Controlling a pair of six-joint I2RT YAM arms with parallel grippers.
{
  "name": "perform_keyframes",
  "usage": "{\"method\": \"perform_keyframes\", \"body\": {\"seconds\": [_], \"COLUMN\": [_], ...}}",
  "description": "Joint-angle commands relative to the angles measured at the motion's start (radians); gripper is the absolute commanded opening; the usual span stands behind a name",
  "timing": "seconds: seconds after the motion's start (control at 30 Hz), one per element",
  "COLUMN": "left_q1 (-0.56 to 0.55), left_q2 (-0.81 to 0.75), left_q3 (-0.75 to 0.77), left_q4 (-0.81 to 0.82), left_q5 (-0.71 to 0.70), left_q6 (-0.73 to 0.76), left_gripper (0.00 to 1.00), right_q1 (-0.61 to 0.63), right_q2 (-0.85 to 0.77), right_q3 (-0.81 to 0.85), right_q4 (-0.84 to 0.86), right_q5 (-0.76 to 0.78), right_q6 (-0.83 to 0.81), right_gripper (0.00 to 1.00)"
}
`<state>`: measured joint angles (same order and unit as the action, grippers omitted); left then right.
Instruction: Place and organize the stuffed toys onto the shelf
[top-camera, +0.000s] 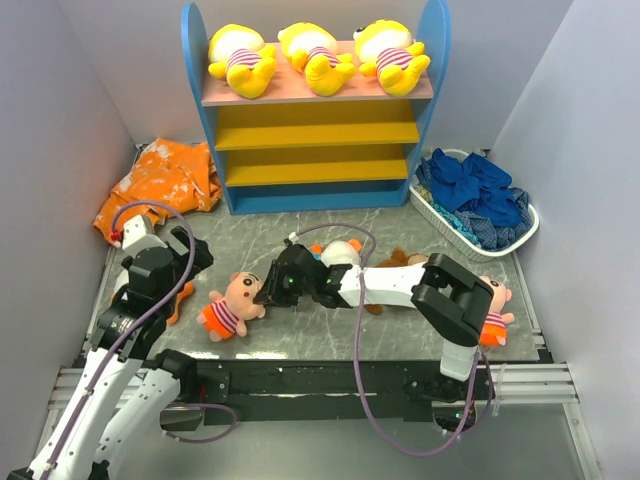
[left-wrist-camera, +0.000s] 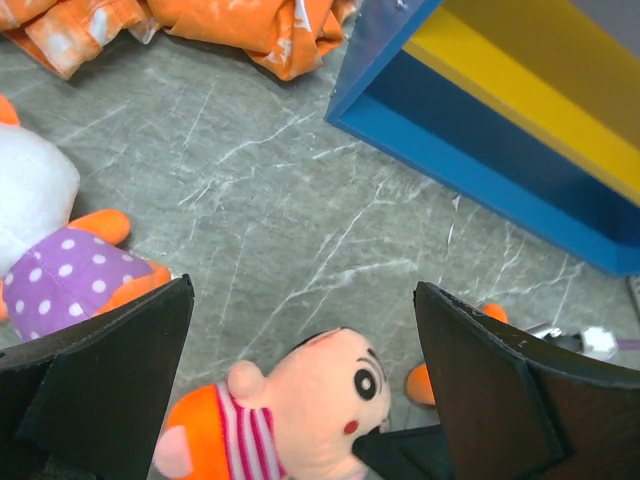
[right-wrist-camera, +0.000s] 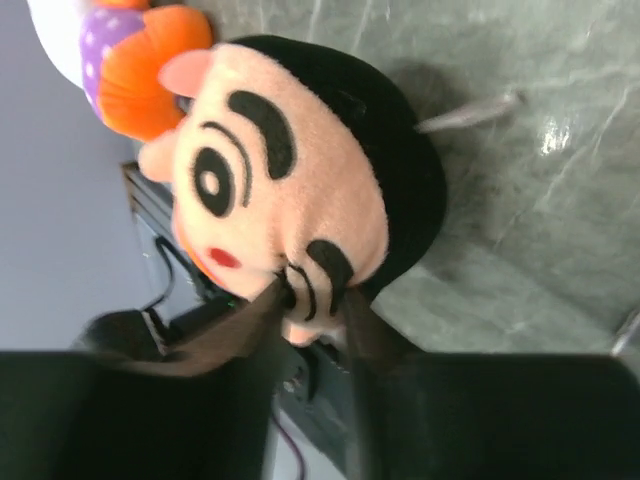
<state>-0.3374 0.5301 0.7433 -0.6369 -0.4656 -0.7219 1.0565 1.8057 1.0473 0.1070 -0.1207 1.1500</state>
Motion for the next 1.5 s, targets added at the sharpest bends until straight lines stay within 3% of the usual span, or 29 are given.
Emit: {"method": "perform_keyframes", "body": {"seconds": [0.0,0.03,0.1,0.37,0.57,0.63,0.77,1.0,1.17,1.3,1.4,1.43,1.47], "left_q1": [0.0,0.0,0.0,0.0,0.0,0.0,0.0,0.0,0.0,0.0,0.0,0.0,0.0], "left_q2": [0.03,0.036,0.048,0.065,0.128,0.171,0.223,0.278,0.288,0.271,0.294,0.31,0.318], "left_q3": [0.025,0.025,0.021,0.016,0.034,0.062,0.094,0.129,0.117,0.084,0.082,0.088,0.091], "left_q4": [0.063,0.068,0.092,0.18,0.235,0.227,0.238,0.214,0.249,0.33,0.327,0.327,0.332], "left_q5": [0.056,0.092,0.145,0.512,0.711,0.818,0.867,0.939,1.163,1.217,1.219,1.223,1.231], "left_q6": [0.107,0.136,0.171,0.341,0.383,0.418,0.426,0.47,0.455,0.398,0.401,0.398,0.394], "left_gripper": [0.98,0.98,0.97,0.96,0.99,0.99,0.99,0.97,0.99,0.99,0.83,0.67,0.61], "right_q1": [-0.023,-0.036,-0.052,-0.179,-0.289,-0.306,-0.322,-0.374,-0.391,-0.406,-0.414,-0.414,-0.417], "right_q2": [-0.037,-0.048,-0.086,-0.229,-0.374,-0.41,-0.457,-0.543,-0.543,-0.556,-0.566,-0.569,-0.577], "right_q3": [0.027,0.02,0.011,-0.013,-0.049,-0.027,0.016,0.036,0.059,0.065,0.074,0.077,0.079], "right_q4": [0.066,0.075,0.088,0.051,-0.003,-0.067,-0.19,-0.222,-0.251,-0.251,-0.254,-0.248,-0.245], "right_q5": [0.009,0.001,-0.019,-0.29,-0.472,-0.494,-0.527,-0.565,-0.574,-0.576,-0.574,-0.571,-0.567], "right_q6": [-0.094,-0.114,-0.179,-0.369,-0.491,-0.539,-0.65,-0.674,-0.69,-0.69,-0.681,-0.673,-0.668], "right_gripper": [0.19,0.07,0.0,0.0,0.0,0.0,0.0,0.0,0.0,0.0,0.0,0.0,0.0]}}
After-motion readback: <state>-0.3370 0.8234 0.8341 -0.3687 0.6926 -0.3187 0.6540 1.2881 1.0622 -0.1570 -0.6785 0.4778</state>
